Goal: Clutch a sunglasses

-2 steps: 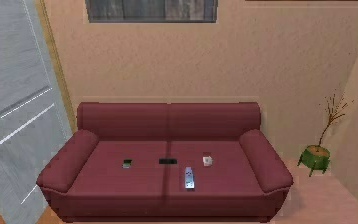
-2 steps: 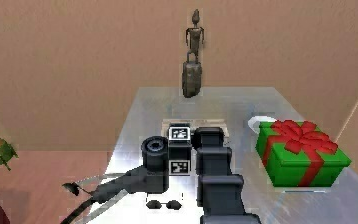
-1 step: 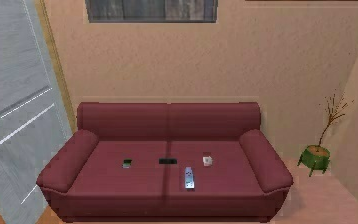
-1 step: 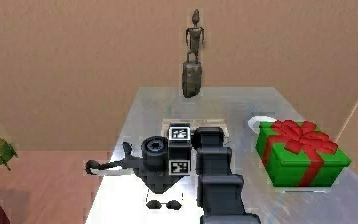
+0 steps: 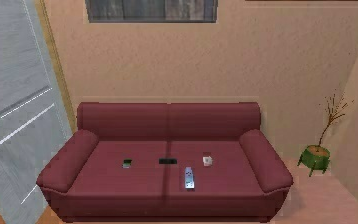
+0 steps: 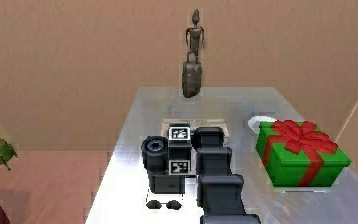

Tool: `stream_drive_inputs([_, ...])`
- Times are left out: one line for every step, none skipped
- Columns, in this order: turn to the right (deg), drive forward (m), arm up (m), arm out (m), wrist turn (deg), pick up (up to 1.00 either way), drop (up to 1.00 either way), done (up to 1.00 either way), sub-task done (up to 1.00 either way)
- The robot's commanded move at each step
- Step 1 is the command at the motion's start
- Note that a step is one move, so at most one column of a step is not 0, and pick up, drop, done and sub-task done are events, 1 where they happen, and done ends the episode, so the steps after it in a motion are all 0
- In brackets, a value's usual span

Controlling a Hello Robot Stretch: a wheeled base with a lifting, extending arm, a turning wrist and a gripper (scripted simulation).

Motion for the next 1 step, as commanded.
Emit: stream_drive_inputs([0.0, 0.00, -0.30, 0.00, 0.0, 0.00, 0.00, 0.00, 0.00])
